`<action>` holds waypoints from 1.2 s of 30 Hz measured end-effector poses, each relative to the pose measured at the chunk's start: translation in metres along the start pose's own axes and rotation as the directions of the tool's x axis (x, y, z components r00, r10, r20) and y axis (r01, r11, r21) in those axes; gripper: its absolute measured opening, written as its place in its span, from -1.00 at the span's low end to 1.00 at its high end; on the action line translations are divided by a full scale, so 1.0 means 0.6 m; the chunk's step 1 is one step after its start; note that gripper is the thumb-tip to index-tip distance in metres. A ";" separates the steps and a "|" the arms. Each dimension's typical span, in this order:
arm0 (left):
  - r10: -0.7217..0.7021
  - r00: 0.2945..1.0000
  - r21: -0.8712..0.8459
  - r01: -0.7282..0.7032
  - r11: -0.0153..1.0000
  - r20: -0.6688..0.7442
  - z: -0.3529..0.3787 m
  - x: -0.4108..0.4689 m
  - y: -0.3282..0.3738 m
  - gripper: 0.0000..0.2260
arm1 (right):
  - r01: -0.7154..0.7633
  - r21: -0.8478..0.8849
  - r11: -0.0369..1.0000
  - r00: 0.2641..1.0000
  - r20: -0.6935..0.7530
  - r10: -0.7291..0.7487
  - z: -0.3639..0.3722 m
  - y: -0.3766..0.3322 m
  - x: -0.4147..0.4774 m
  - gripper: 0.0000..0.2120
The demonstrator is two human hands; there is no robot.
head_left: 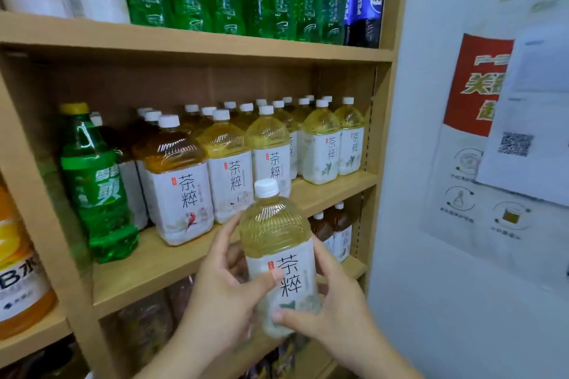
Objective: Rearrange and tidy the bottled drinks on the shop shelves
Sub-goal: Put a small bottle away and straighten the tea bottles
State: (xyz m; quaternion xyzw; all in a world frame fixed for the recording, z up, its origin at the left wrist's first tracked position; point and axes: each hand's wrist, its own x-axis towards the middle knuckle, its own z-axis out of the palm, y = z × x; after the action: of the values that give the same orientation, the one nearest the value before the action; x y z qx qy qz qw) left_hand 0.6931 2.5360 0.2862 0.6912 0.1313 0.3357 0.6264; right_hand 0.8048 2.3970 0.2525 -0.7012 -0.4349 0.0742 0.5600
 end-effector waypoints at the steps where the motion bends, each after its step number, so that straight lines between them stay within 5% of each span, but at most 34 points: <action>1: 0.010 1.000 -0.009 -0.010 1.000 0.012 0.010 0.020 0.003 -0.18 | 0.013 -0.053 0.998 0.999 -0.049 -0.016 -0.002 0.002 0.012 0.12; 7: 0.072 0.996 0.010 -0.073 0.997 0.061 0.069 0.115 0.030 -0.20 | 0.051 -0.147 0.988 0.949 -0.302 -0.094 -0.049 0.015 0.073 0.09; 17: 0.166 0.986 0.158 -0.164 0.974 0.001 0.142 0.252 0.065 -0.16 | 0.073 -0.124 0.990 0.932 -0.345 -0.111 -0.113 0.039 0.225 0.14; 23: 0.174 0.981 0.409 -0.192 0.892 0.081 0.168 0.277 0.050 -0.14 | 0.076 -0.022 0.997 0.944 -0.321 -0.079 -0.139 0.103 0.304 0.09; 25: 0.294 0.955 0.655 -0.250 0.713 0.044 0.161 0.271 0.040 -0.28 | 0.083 -0.019 0.996 0.948 -0.307 -0.084 -0.148 0.120 0.327 0.11; 27: 0.493 0.870 0.900 -0.224 0.375 0.011 0.134 0.274 0.014 -0.41 | 0.080 -0.044 0.996 0.957 -0.276 -0.089 -0.153 0.132 0.343 0.14; 29: 0.585 0.811 0.982 -0.126 0.143 0.019 0.100 0.282 -0.020 -0.52 | 0.083 -0.060 0.995 0.968 -0.230 -0.095 -0.153 0.142 0.355 0.15; 33: 0.579 0.811 0.991 -0.004 -0.136 0.083 0.069 0.285 -0.067 -0.54 | 0.138 -0.110 0.984 0.968 -0.194 -0.157 -0.139 0.144 0.370 0.18; 36: 0.557 0.829 0.979 0.063 -0.196 0.058 0.070 0.286 -0.072 -0.50 | 0.206 -0.206 0.957 0.956 -0.167 -0.242 -0.130 0.144 0.372 0.14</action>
State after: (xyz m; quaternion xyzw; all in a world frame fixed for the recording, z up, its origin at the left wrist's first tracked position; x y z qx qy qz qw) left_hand 0.8568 2.6144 0.2966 0.8382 0.3166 0.3760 -0.2362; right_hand 1.0326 2.4959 0.2927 -0.7005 -0.4614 -0.0984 0.5355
